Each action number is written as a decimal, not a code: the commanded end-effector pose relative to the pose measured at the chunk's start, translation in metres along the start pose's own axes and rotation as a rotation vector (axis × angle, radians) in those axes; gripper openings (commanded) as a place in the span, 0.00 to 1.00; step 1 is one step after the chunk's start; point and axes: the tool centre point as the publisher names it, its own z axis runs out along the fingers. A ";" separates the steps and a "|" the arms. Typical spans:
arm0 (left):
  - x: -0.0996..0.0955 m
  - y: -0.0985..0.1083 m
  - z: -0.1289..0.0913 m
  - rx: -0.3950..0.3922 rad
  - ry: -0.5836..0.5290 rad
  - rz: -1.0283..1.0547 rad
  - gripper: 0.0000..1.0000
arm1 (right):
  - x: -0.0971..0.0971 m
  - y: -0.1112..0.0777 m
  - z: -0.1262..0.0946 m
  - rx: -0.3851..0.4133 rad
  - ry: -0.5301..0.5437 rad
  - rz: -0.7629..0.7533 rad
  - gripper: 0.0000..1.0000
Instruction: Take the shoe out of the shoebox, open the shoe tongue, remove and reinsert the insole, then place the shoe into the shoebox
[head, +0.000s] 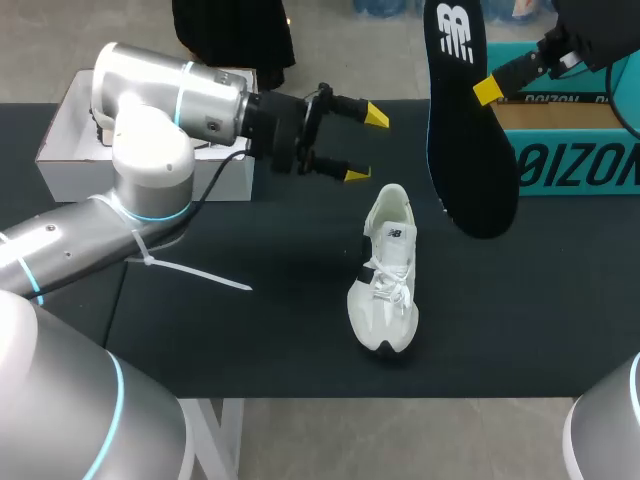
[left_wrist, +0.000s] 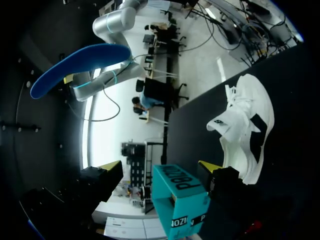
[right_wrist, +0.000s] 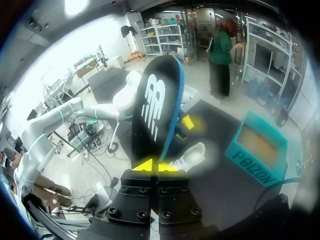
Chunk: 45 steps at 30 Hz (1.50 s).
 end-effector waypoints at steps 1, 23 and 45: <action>0.002 0.016 0.036 0.002 -0.025 -0.011 1.00 | -0.001 0.002 0.001 0.004 0.001 0.001 0.00; 0.001 0.019 0.040 0.008 -0.036 -0.020 1.00 | -0.040 -0.008 0.000 0.027 0.066 0.060 0.00; -0.005 0.015 0.049 -0.016 -0.089 0.117 1.00 | -0.166 -0.070 0.094 0.145 0.305 0.459 0.00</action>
